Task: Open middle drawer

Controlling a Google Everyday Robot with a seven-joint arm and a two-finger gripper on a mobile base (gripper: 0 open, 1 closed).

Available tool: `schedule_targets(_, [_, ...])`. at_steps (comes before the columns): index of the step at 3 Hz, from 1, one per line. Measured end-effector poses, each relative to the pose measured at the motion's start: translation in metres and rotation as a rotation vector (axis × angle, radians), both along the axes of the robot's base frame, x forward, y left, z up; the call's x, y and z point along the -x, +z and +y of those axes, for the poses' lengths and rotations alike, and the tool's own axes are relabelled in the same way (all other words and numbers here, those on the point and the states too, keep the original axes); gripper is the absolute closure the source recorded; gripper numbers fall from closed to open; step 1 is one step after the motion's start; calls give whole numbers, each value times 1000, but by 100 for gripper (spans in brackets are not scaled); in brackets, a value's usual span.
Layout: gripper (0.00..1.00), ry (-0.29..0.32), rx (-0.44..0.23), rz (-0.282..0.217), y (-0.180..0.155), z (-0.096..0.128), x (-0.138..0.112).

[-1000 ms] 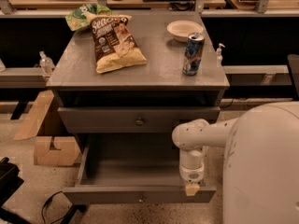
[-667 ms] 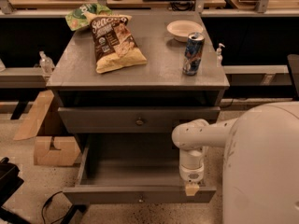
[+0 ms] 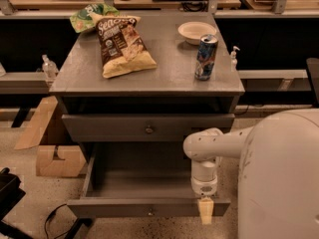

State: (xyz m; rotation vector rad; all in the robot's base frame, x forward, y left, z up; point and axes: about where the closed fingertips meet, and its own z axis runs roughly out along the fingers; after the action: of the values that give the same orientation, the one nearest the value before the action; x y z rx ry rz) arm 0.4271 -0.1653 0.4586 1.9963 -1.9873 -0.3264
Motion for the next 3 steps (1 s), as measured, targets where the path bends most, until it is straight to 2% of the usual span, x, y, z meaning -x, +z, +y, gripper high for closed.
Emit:
schedule_targets(1, [0, 18, 26, -34, 6, -1, -15])
schedule_targets(2, [19, 38, 64, -113, 28, -9, -42])
schedule_targets(3, [42, 45, 33, -206, 39, -13, -72])
